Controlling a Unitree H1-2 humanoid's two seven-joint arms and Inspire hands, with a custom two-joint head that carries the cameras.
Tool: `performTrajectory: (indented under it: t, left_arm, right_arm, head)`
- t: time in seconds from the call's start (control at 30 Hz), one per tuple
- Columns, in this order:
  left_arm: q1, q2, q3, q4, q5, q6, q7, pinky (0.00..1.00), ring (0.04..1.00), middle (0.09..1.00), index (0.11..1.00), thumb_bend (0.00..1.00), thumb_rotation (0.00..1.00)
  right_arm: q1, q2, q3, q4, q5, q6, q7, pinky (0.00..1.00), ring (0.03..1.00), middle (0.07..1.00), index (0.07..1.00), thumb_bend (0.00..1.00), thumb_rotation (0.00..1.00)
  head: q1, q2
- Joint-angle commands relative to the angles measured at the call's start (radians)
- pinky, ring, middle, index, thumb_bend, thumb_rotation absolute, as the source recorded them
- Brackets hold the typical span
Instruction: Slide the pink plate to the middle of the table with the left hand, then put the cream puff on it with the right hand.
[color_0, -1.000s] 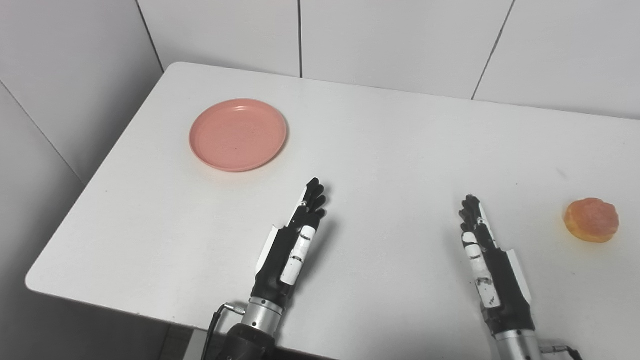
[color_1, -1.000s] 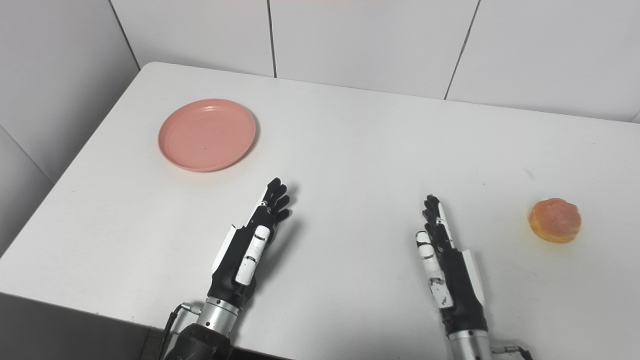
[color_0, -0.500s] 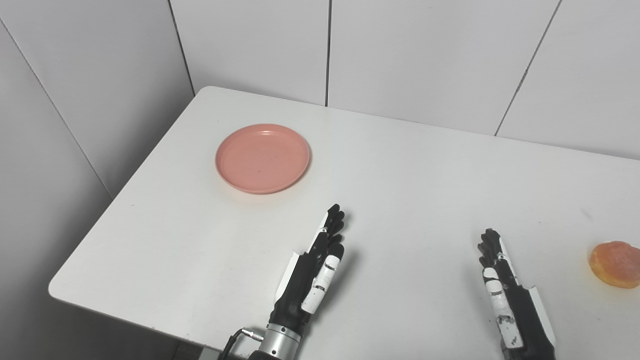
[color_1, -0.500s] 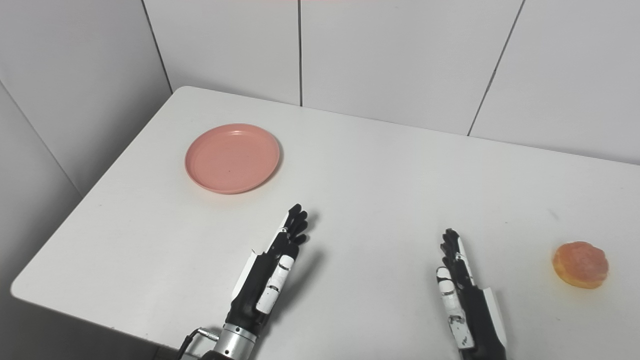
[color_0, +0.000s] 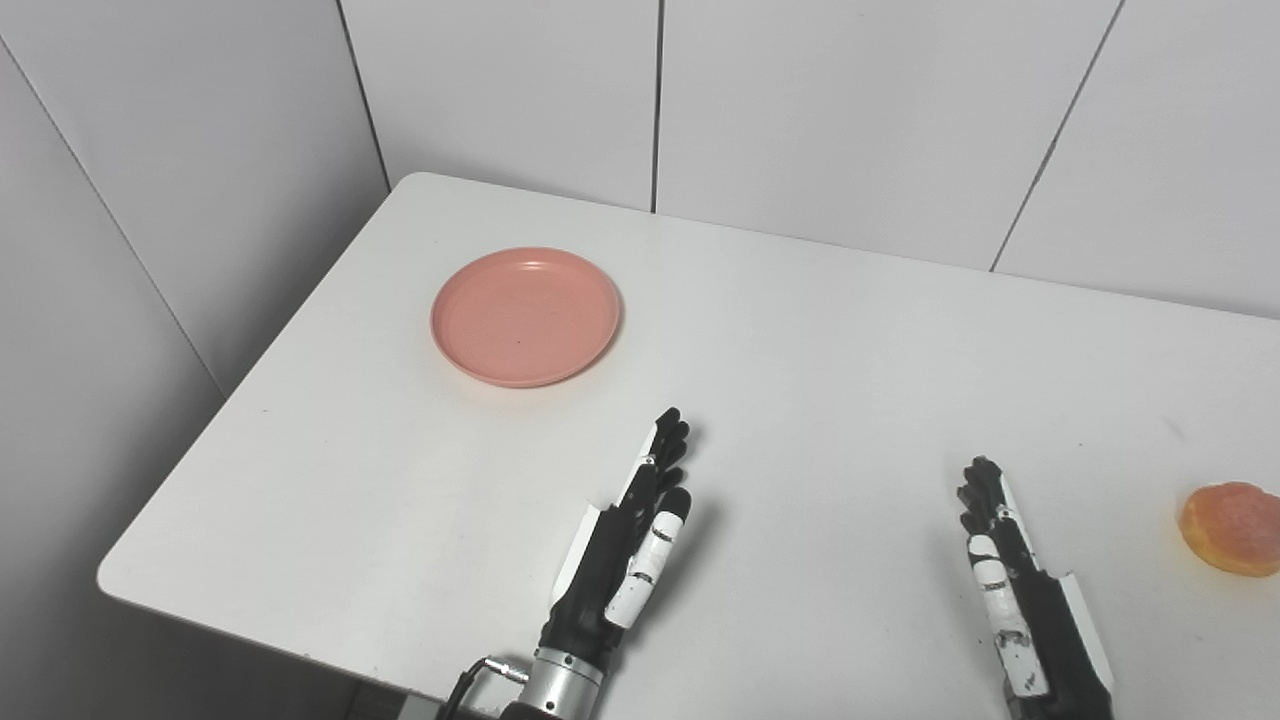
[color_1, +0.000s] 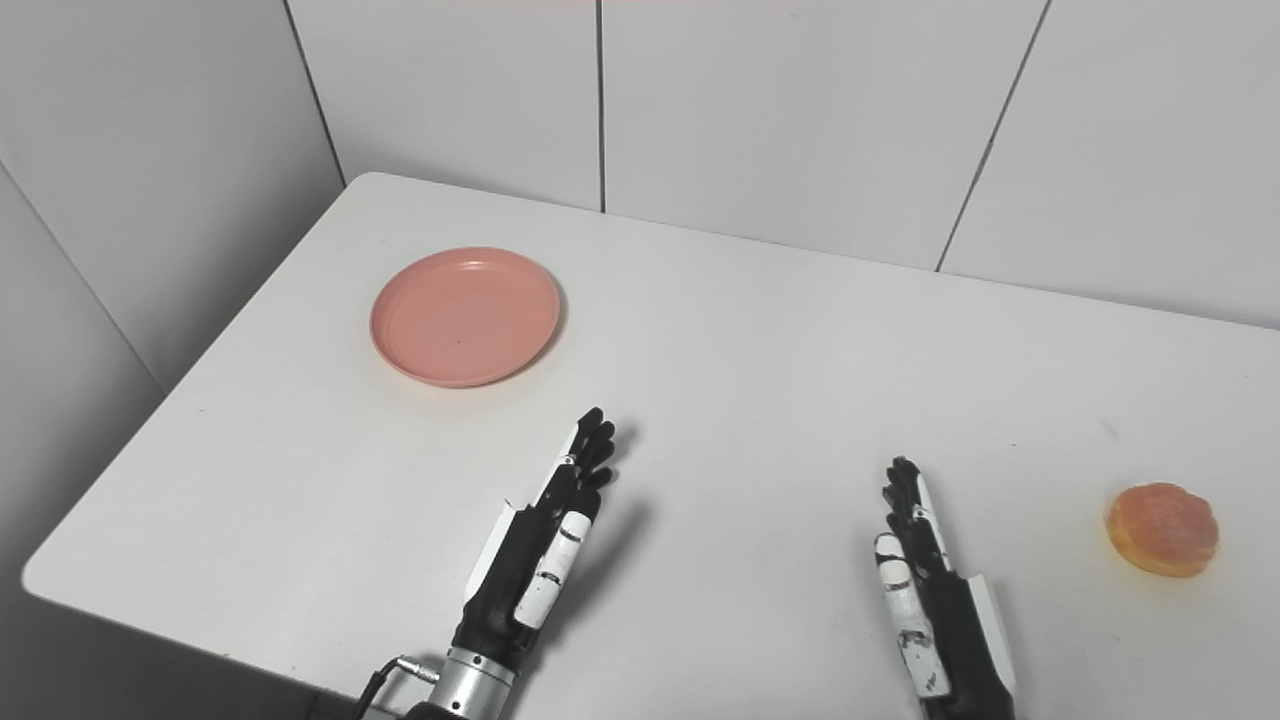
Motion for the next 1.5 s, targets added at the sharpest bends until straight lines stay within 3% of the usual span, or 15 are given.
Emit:
performTrajectory:
  t: [0.0, 0.37, 0.6, 0.87, 1.1, 1.47]
  left_arm:
    - [0.016, -0.033, -0.030, 0.036, 0.005, 0.059, -0.017, 0.94, 0.974, 0.983, 0.976, 0.47, 1.00]
    - [-0.025, -0.019, -0.010, -0.043, -0.044, 0.130, -0.039, 0.95, 0.974, 0.985, 0.972, 0.46, 1.00]
    - [-0.068, -0.004, 0.014, -0.126, -0.093, 0.214, -0.065, 0.96, 0.976, 0.995, 0.985, 0.47, 1.00]
    - [-0.119, 0.016, 0.067, -0.178, -0.139, 0.262, -0.079, 0.94, 0.956, 0.977, 0.978, 0.53, 1.00]
    - [-0.184, 0.033, 0.118, -0.221, -0.142, 0.291, -0.068, 0.92, 0.938, 0.961, 0.964, 0.51, 1.00]
    - [-0.284, 0.040, 0.200, -0.266, -0.227, 0.369, -0.063, 0.90, 0.904, 0.920, 0.917, 0.48, 1.00]
  right_arm:
    - [0.018, -0.010, -0.008, 0.001, -0.002, 0.011, 0.003, 1.00, 1.000, 1.000, 1.000, 0.01, 1.00]
    - [0.008, -0.001, -0.008, 0.000, 0.001, 0.035, 0.002, 1.00, 1.000, 1.000, 1.000, 0.01, 1.00]
    - [0.004, -0.002, -0.007, 0.003, 0.008, 0.037, 0.008, 1.00, 1.000, 1.000, 1.000, 0.01, 1.00]
    - [0.002, -0.001, -0.006, -0.002, -0.003, 0.058, 0.004, 1.00, 1.000, 1.000, 1.000, 0.01, 1.00]
    - [0.000, -0.004, -0.007, -0.004, -0.004, 0.061, 0.005, 1.00, 1.000, 1.000, 1.000, 0.01, 1.00]
    - [-0.003, -0.011, -0.010, -0.004, 0.002, 0.054, 0.012, 1.00, 1.000, 1.000, 1.000, 0.00, 1.00]
  head:
    - [0.000, 0.001]
    - [0.015, 0.013]
    - [0.026, 0.020]
    - [0.032, 0.021]
    - [0.050, 0.022]
    - [0.058, 0.033]
